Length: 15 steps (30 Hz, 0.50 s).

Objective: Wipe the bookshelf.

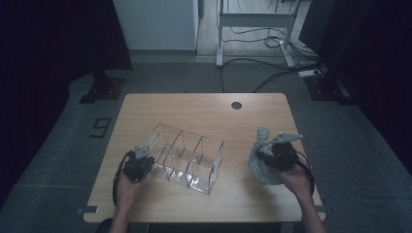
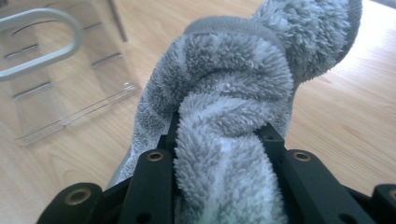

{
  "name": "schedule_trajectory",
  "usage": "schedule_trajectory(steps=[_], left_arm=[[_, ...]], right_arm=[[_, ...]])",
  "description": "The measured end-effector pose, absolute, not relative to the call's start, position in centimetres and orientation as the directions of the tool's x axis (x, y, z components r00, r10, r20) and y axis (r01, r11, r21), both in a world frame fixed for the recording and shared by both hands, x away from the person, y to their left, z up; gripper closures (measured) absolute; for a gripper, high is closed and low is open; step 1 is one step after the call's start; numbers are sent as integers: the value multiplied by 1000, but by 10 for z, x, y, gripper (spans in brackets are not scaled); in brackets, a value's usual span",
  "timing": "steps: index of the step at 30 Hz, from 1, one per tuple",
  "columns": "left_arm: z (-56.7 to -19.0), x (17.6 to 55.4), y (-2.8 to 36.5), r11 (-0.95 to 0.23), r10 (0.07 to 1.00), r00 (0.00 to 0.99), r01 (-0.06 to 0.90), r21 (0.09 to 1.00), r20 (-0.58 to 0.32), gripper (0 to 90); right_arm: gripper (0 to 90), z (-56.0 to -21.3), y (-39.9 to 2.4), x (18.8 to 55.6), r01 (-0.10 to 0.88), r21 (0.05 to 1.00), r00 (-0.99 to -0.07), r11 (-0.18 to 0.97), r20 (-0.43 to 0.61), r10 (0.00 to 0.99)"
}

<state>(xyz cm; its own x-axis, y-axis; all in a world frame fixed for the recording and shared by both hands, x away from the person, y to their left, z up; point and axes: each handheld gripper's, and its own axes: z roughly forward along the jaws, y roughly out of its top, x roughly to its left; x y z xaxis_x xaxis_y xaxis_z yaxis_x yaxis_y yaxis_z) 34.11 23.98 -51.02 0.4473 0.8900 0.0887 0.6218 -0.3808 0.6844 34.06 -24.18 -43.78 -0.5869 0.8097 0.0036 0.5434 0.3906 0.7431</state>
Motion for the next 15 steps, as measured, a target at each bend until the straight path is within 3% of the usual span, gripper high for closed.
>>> schedule_trajectory(steps=[7,15], left_arm=[[-510,341,240,-381,889,449,621,685,88,848],[-510,341,240,-383,889,449,618,687,92,844]], right_arm=[[661,-442,-266,346,576,740,-523,347,8,852],[654,-471,-278,358,635,697,-488,333,28,872]])
